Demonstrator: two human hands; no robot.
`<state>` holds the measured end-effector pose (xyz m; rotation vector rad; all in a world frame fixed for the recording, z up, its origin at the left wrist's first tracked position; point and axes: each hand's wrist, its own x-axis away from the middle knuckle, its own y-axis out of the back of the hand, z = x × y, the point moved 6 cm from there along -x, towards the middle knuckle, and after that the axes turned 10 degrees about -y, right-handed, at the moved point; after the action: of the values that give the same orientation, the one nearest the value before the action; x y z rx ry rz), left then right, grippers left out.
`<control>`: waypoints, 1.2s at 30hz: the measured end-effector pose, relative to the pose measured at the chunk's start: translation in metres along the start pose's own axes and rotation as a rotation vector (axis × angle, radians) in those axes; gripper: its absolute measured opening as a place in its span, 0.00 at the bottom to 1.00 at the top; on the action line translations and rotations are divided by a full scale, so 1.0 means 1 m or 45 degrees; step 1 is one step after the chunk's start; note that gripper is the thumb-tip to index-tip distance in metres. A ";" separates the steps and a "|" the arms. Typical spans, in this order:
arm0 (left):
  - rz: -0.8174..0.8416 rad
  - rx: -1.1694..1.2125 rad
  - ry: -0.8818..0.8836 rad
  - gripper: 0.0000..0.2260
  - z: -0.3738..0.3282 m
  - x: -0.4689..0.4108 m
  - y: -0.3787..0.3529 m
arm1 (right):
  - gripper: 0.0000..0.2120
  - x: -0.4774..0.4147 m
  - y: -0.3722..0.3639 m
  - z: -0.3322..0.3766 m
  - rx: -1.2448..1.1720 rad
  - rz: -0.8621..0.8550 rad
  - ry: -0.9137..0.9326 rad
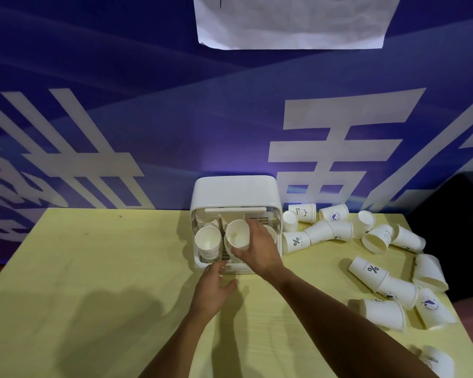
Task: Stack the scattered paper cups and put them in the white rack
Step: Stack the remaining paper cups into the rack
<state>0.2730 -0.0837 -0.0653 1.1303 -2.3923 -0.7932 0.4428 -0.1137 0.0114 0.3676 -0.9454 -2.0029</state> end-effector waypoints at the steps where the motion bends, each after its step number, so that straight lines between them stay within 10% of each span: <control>1: 0.005 0.000 0.003 0.24 0.002 -0.001 0.001 | 0.39 0.000 -0.001 -0.001 0.034 0.001 0.012; 7: 0.021 0.021 0.002 0.23 0.009 -0.007 -0.003 | 0.26 0.007 0.010 -0.020 0.113 -0.203 -0.026; 36: 0.204 -0.042 -0.070 0.22 0.013 -0.024 -0.044 | 0.35 -0.006 -0.013 -0.081 -0.081 -0.132 -0.389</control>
<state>0.3056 -0.0829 -0.1057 0.9014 -2.4686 -0.8163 0.4844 -0.1430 -0.0530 0.0761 -1.0632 -2.2197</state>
